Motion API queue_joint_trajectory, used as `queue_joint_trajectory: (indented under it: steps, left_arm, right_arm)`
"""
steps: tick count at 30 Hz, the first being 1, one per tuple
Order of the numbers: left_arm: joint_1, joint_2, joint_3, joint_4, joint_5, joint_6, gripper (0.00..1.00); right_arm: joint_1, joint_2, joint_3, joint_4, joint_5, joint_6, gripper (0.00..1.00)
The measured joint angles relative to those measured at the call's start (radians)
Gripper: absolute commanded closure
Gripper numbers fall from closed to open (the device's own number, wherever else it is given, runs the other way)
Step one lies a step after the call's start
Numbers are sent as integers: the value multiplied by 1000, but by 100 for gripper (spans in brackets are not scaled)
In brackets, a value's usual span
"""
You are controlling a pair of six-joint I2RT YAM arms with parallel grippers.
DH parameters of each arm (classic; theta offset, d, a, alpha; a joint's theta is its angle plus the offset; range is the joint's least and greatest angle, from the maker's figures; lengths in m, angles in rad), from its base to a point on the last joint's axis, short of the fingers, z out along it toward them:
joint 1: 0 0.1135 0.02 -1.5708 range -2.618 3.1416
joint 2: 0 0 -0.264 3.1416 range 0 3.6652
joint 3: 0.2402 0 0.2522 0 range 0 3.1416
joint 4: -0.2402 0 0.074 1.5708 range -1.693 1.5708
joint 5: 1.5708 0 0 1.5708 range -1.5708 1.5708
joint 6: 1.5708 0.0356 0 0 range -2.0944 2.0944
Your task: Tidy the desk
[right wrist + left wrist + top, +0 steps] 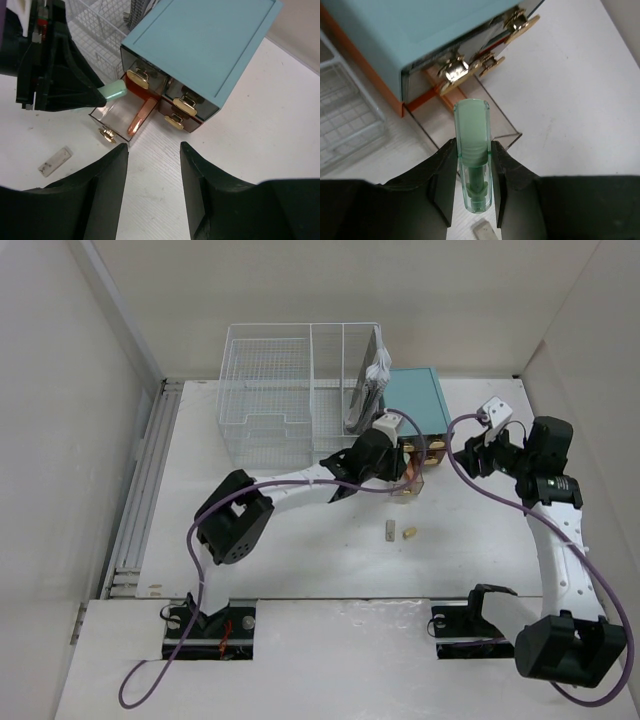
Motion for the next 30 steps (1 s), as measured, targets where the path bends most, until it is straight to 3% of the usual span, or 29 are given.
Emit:
queue_joint_trajectory:
  steps: [6, 8, 9, 10, 17, 21, 22, 23, 26, 30]
  left_arm:
    - [19, 79, 117, 5, 60, 0, 82]
    - [21, 97, 135, 4, 68, 0, 73]
    - [23, 106, 143, 2, 72, 0, 61]
    - [25, 113, 148, 2, 74, 3, 58]
    - [29, 126, 151, -17, 85, 0, 54]
    - [29, 119, 143, -18, 79, 2, 82]
    - [29, 107, 130, -16, 76, 3, 95]
    - [29, 93, 114, -16, 74, 1, 99]
    - [24, 34, 56, -16, 69, 11, 100]
    - [3, -55, -36, 5, 76, 10, 100]
  right_arm:
    - [-10, 2, -1, -2, -12, -7, 49]
    - [-12, 2, -1, -4, -15, -7, 49]
    - [-12, 2, -1, -5, -16, -7, 49]
    - [-12, 2, -1, -6, -17, -8, 49]
    - [-24, 8, -1, -10, -23, -18, 49]
    - [-26, 10, -1, -21, -24, -20, 53]
    - [-29, 10, -1, -22, -24, -22, 59]
    - [-31, 10, -1, -22, -24, -23, 72]
    - [-32, 21, -1, -21, -16, -18, 85]
    - [-32, 79, -1, -21, -11, 6, 85]
